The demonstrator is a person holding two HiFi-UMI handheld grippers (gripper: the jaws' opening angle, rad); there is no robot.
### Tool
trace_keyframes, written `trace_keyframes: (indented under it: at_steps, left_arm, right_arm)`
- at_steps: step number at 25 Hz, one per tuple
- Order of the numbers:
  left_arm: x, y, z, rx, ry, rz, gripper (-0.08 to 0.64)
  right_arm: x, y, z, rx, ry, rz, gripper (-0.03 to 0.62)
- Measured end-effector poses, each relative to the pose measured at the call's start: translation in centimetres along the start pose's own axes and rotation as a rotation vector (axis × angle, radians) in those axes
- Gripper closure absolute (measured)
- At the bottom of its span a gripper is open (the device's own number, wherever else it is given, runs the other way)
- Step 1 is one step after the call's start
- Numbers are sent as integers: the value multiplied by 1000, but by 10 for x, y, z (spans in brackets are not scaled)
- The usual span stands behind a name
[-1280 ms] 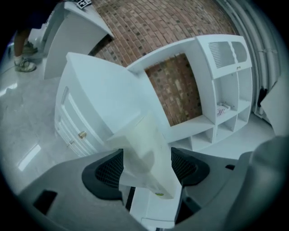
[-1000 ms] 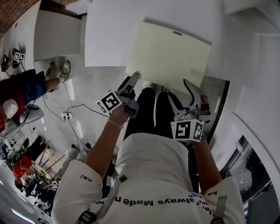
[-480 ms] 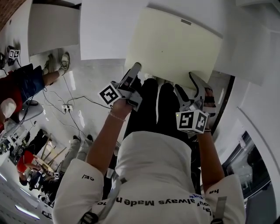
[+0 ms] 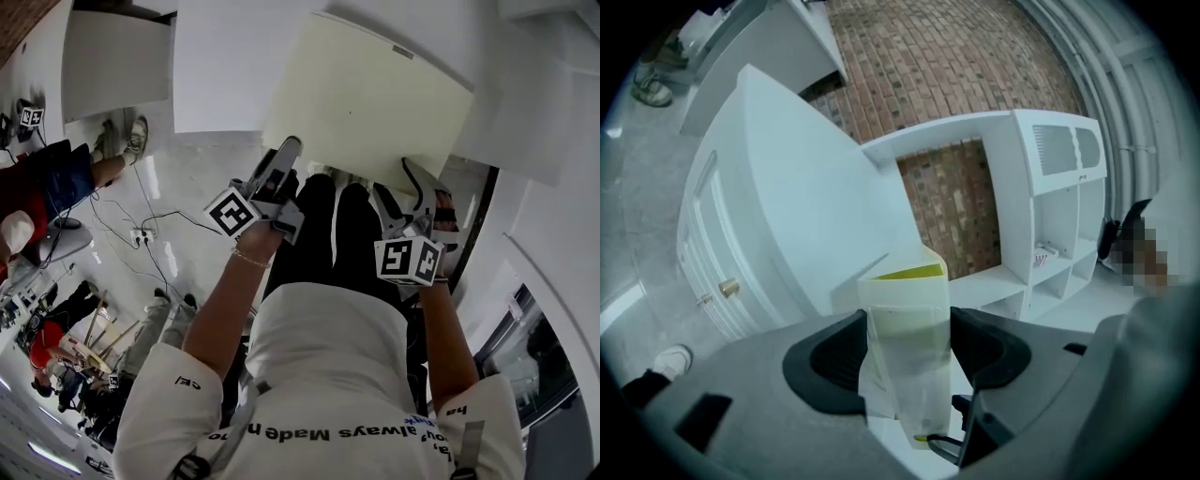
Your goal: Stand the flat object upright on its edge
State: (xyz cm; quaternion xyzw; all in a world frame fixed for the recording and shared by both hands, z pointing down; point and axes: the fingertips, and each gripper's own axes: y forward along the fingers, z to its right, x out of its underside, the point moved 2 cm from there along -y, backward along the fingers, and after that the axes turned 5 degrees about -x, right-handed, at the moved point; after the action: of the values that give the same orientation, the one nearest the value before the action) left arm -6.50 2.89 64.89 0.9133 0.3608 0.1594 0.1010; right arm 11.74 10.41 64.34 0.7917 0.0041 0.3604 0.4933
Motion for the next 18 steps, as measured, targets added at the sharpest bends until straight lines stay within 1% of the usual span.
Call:
trace_keyframes:
  at_steps: [2, 4, 9, 14, 18]
  left_arm:
    - [-11, -1, 12, -1, 68, 13, 281]
    - [-20, -5, 22, -7, 113, 27, 281]
    - [-34, -13, 52, -44, 252, 65, 281]
    - [-46, -21, 93, -59, 404, 133, 281]
    - [-49, -23, 123, -79, 525, 174, 281]
  right_arm:
    - [-5, 1, 0, 4, -7, 8, 313]
    - [-11, 2, 1, 9, -15, 20, 313]
    - [-24, 2, 5, 24, -20, 51, 313]
    - [-38, 3, 12, 41, -28, 117, 313]
    - [-48, 7, 22, 44, -2, 159, 313]
